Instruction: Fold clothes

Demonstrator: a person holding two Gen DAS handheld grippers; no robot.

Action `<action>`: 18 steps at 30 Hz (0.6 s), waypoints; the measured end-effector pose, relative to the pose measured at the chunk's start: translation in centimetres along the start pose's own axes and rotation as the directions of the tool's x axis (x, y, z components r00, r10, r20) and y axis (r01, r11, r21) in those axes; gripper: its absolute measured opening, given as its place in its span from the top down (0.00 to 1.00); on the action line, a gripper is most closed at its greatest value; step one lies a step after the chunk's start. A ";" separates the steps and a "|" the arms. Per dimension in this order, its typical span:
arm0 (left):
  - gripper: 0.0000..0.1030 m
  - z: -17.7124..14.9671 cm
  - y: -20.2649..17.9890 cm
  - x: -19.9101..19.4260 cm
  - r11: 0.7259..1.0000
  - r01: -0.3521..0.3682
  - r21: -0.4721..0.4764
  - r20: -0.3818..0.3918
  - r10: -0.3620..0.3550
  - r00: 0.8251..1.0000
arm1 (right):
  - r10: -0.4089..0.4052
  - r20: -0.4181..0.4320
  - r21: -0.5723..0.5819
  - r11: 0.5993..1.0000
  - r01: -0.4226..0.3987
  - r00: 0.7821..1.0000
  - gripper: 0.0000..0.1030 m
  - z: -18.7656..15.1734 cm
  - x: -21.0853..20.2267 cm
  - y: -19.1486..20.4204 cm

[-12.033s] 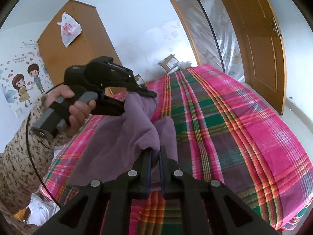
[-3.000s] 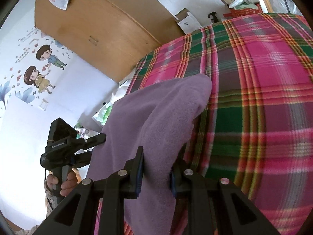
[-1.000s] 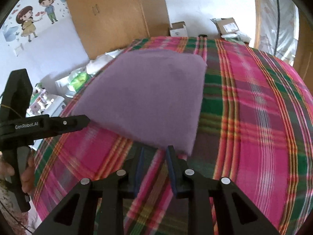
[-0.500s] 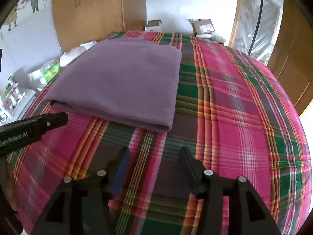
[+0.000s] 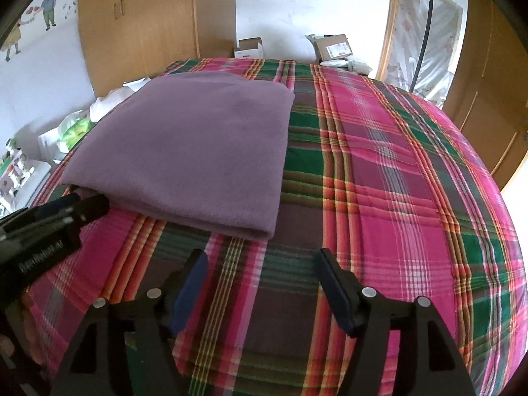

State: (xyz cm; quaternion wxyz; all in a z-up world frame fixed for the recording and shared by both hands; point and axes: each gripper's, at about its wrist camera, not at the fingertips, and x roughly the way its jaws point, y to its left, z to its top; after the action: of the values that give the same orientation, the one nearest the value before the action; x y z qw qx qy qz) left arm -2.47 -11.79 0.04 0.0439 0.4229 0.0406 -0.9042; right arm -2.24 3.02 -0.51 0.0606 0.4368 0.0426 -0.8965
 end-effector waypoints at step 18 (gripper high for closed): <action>0.32 0.4 -0.9 0.5 1.000 -0.008 0.017 -0.014 0.008 1.000 | -0.015 -0.011 0.019 1.000 0.015 1.000 0.19 0.8 0.8 -0.1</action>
State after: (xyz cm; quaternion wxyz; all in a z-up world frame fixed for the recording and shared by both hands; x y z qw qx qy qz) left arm -3.19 -10.97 -0.08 0.0436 0.4296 0.0317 -0.9014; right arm -3.32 3.01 -0.64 0.0496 0.4419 0.0378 -0.8949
